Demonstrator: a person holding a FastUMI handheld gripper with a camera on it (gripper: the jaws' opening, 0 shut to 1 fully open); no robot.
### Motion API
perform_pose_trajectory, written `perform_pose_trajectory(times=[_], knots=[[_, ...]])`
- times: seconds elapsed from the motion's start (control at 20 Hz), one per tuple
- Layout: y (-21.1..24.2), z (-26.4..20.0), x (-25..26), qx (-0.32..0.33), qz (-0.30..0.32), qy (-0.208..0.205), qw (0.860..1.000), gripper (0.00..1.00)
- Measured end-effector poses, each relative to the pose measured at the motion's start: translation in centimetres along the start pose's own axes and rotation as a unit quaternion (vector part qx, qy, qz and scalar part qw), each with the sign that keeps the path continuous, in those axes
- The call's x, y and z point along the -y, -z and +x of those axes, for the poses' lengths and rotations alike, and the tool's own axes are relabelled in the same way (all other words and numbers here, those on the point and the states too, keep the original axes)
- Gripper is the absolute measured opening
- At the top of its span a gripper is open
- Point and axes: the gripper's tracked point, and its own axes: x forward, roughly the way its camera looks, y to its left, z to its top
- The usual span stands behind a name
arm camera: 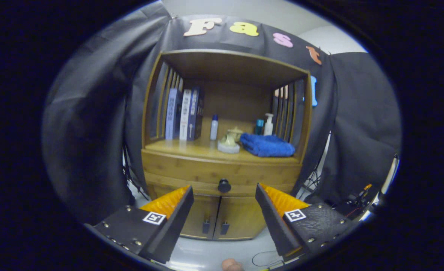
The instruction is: Pull open the drawer, take out the items inside it, and place them on the countertop above the cabinet.
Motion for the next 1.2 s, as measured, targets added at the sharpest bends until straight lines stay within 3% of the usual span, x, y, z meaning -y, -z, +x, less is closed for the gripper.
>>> perform_pose_trajectory(times=[0.25, 0.45, 0.75, 1.0, 1.2], knots=[[-8.8, -5.2, 1.5, 0.031, 0.0, -0.017, 0.999, 0.99], [-12.5, -7.1, 3.1, 0.047, 0.019, -0.027, 0.998, 0.99], [-11.4, -7.0, 5.5, 0.055, 0.034, -0.059, 0.996, 0.99], [-7.6, -5.5, 8.9, 0.039, 0.049, -0.055, 0.997, 0.99], [-7.1, -5.2, 10.4, 0.038, 0.084, -0.046, 0.995, 0.99]])
